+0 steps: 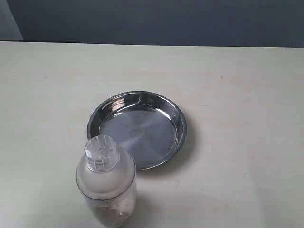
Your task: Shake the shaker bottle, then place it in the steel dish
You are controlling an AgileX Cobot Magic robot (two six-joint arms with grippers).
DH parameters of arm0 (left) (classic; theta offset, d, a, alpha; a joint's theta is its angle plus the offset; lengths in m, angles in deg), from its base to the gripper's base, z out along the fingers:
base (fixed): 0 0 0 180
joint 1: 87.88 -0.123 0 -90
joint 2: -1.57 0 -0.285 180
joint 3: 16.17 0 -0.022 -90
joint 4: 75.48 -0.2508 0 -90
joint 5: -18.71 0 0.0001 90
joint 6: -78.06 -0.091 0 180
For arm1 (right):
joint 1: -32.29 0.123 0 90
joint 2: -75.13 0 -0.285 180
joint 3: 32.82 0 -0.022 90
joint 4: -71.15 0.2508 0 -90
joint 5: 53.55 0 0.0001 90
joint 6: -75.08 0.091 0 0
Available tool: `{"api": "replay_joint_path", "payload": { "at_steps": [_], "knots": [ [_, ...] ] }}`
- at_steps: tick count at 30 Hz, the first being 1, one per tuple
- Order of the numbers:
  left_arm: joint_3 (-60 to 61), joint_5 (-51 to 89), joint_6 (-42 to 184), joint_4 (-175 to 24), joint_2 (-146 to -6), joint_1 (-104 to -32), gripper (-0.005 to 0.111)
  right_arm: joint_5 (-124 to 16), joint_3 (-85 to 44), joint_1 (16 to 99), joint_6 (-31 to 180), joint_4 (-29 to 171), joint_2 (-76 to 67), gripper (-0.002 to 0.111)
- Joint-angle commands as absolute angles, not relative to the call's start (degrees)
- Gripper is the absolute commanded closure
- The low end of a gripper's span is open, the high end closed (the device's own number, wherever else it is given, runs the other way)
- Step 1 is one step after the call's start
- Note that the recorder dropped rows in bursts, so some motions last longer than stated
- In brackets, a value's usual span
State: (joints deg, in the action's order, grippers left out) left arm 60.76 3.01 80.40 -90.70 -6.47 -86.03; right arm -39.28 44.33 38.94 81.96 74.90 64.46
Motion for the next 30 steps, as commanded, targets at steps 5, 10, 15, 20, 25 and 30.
{"api": "replay_joint_path", "payload": {
  "at_steps": [5,10,15,20,25,30],
  "knots": [
    [61.05,4.22,80.43,-102.51,-6.22,-86.11,0.106,-39.92,44.40,39.12,81.76,74.68,64.25,0.109],
    [61.05,5.57,80.43,-102.51,-6.22,-86.11,0.106,-40.09,44.40,39.12,81.76,74.68,64.25,0.109],
    [61.05,18.71,82.10,-97.14,-6.22,-86.11,0.106,-40.09,44.40,39.12,81.76,74.68,64.25,0.109],
    [61.05,32.21,82.68,-91.15,-6.22,-86.11,0.106,-40.09,44.40,39.12,81.76,74.68,64.25,0.109],
    [61.05,46.37,97.77,-90.58,-6.22,-86.01,0.106,-40.09,44.40,39.12,81.76,74.68,64.25,0.109],
    [61.05,47.61,114.26,-90.83,-6.22,-86.01,0.106,-39.94,44.40,39.12,81.76,74.68,64.25,0.109]
  ]
}}
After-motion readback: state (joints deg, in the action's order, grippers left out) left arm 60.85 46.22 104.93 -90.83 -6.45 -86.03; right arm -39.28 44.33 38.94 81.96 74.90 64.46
